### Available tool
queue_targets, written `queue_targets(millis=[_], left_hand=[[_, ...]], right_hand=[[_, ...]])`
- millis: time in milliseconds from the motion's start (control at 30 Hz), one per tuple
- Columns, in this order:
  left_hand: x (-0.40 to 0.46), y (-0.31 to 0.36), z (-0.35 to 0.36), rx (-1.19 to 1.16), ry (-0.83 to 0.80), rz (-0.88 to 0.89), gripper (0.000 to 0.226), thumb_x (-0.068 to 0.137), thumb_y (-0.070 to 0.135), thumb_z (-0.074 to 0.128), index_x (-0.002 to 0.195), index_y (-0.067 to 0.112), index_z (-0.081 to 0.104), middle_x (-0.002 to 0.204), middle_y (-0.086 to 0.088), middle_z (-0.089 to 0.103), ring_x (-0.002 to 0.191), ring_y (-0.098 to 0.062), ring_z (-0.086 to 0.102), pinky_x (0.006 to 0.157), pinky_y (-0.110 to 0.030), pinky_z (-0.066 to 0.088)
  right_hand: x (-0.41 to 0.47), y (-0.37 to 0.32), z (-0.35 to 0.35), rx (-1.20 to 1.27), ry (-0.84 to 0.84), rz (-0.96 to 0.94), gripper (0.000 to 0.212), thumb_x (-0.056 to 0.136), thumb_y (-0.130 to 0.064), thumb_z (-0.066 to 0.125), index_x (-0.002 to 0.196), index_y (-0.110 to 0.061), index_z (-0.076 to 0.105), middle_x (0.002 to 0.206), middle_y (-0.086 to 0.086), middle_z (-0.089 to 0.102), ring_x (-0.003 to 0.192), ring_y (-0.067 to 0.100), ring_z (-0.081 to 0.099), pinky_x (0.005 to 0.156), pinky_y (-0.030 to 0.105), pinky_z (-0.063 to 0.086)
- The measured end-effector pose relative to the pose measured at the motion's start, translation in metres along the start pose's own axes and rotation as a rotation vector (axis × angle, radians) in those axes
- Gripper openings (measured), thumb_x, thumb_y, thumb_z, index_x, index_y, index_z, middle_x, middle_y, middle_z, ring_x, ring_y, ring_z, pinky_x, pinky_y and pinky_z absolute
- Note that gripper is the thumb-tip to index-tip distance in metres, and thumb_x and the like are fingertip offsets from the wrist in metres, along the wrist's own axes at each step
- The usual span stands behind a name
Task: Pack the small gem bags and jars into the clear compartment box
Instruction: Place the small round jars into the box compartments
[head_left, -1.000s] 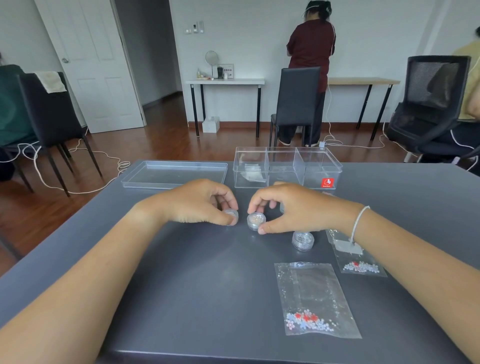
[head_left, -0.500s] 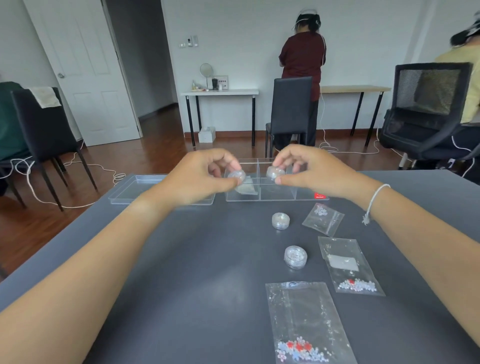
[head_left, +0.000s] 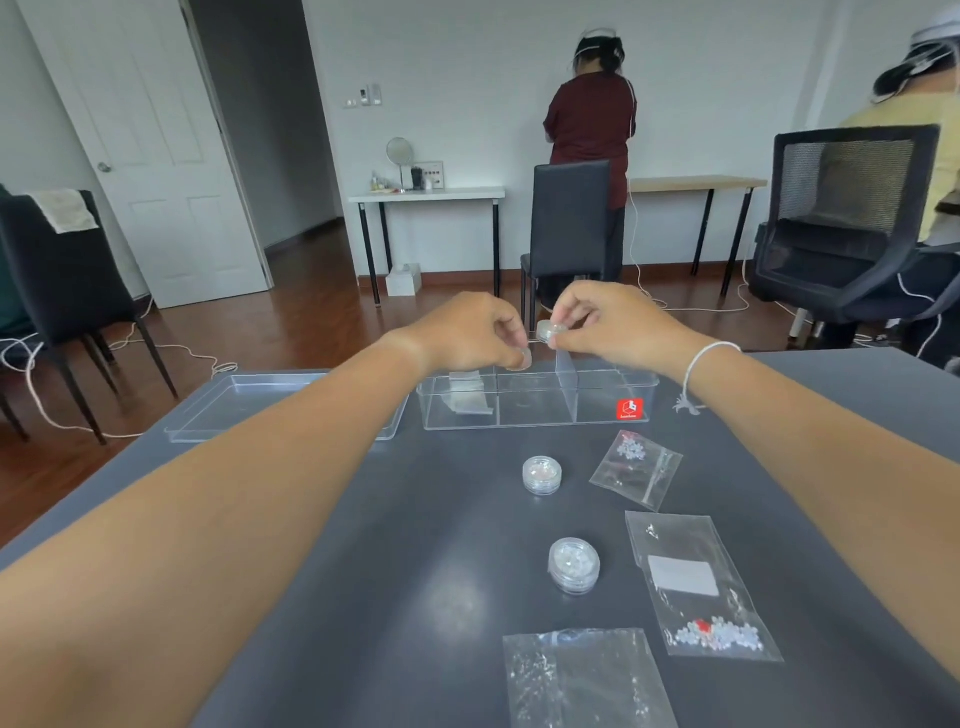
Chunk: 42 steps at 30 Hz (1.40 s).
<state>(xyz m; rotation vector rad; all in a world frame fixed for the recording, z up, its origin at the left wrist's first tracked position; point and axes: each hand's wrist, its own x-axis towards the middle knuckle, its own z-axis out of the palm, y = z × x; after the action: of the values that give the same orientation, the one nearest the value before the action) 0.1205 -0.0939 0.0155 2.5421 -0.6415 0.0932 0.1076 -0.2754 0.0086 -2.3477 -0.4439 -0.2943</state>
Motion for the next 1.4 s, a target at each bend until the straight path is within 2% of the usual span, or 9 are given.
queue_targets(millis=[167, 333, 533, 700, 833, 900, 1033, 1167, 1400], left_hand=[[0.01, -0.001, 0.002, 0.099, -0.055, -0.032, 0.015, 0.07, 0.029, 0.072, 0.082, 0.022, 0.067, 0.077, 0.017, 0.057, 0.073, -0.001, 0.053, 0.062, -0.019, 0.039], [0.017, 0.006, 0.005, 0.237, -0.126, -0.095, 0.008, 0.071, 0.02, 0.069, 0.079, 0.02, 0.066, 0.074, 0.013, 0.058, 0.073, -0.009, 0.055, 0.056, -0.023, 0.038], [0.019, 0.017, 0.011, 0.436, -0.139, -0.137, 0.024, 0.074, 0.021, 0.066, 0.096, 0.01, 0.065, 0.089, -0.002, 0.061, 0.087, -0.026, 0.057, 0.066, -0.03, 0.041], [0.014, 0.012, 0.006, 0.279, -0.059, -0.122, 0.017, 0.075, 0.015, 0.062, 0.091, 0.013, 0.069, 0.093, -0.001, 0.066, 0.087, -0.021, 0.06, 0.077, -0.031, 0.049], [-0.004, 0.0, -0.009, 0.086, 0.109, -0.073, 0.015, 0.076, 0.019, 0.061, 0.087, 0.021, 0.07, 0.079, 0.01, 0.061, 0.068, 0.0, 0.054, 0.062, -0.017, 0.041], [-0.017, -0.01, -0.016, 0.028, 0.189, -0.074, 0.013, 0.077, 0.022, 0.06, 0.087, 0.026, 0.067, 0.076, 0.015, 0.059, 0.063, 0.003, 0.053, 0.059, -0.011, 0.04], [-0.048, -0.032, -0.02, -0.083, 0.27, -0.11, 0.021, 0.079, 0.034, 0.062, 0.1, 0.032, 0.064, 0.089, 0.017, 0.055, 0.079, -0.005, 0.052, 0.074, -0.019, 0.035], [-0.067, -0.045, -0.012, -0.098, 0.201, -0.128, 0.042, 0.077, 0.043, 0.063, 0.117, 0.028, 0.058, 0.122, 0.01, 0.053, 0.104, -0.007, 0.047, 0.088, -0.021, 0.032], [-0.072, -0.053, -0.004, -0.036, 0.174, -0.116, 0.051, 0.076, 0.045, 0.064, 0.122, 0.023, 0.056, 0.142, 0.003, 0.044, 0.131, -0.009, 0.037, 0.097, -0.016, 0.021]], right_hand=[[0.002, 0.0, -0.001, -0.037, 0.017, 0.002, 0.013, 0.074, -0.029, 0.07, 0.079, -0.023, 0.059, 0.088, -0.003, 0.065, 0.068, 0.007, 0.054, 0.059, 0.021, 0.043], [0.001, -0.002, -0.001, -0.057, 0.02, 0.015, 0.013, 0.074, -0.03, 0.069, 0.08, -0.023, 0.059, 0.091, -0.002, 0.066, 0.071, 0.009, 0.054, 0.066, 0.027, 0.044], [0.001, -0.003, -0.001, -0.062, 0.018, 0.02, 0.013, 0.074, -0.028, 0.069, 0.079, -0.022, 0.059, 0.09, -0.001, 0.065, 0.07, 0.01, 0.054, 0.064, 0.027, 0.044], [0.001, -0.005, -0.001, -0.073, 0.007, 0.025, 0.013, 0.073, -0.028, 0.07, 0.078, -0.023, 0.059, 0.09, -0.002, 0.064, 0.073, 0.013, 0.055, 0.065, 0.028, 0.043], [0.0, -0.007, 0.002, -0.127, -0.023, 0.023, 0.014, 0.073, -0.03, 0.069, 0.078, -0.024, 0.058, 0.091, -0.003, 0.065, 0.081, 0.016, 0.055, 0.076, 0.032, 0.043], [0.001, -0.009, 0.005, -0.172, -0.052, 0.016, 0.013, 0.074, -0.03, 0.069, 0.078, -0.024, 0.058, 0.093, -0.003, 0.065, 0.086, 0.019, 0.056, 0.085, 0.037, 0.042], [0.004, -0.013, 0.011, -0.31, -0.091, -0.007, 0.011, 0.077, -0.03, 0.065, 0.082, -0.023, 0.059, 0.096, -0.004, 0.064, 0.094, 0.02, 0.056, 0.096, 0.04, 0.032], [0.009, -0.017, 0.016, -0.525, -0.117, -0.032, 0.013, 0.079, -0.031, 0.062, 0.085, -0.02, 0.061, 0.093, -0.003, 0.066, 0.094, 0.022, 0.056, 0.094, 0.038, 0.026], [0.015, -0.026, 0.022, -0.835, -0.193, -0.049, 0.017, 0.081, -0.031, 0.059, 0.089, -0.016, 0.064, 0.098, 0.004, 0.067, 0.1, 0.027, 0.054, 0.095, 0.042, 0.025]])
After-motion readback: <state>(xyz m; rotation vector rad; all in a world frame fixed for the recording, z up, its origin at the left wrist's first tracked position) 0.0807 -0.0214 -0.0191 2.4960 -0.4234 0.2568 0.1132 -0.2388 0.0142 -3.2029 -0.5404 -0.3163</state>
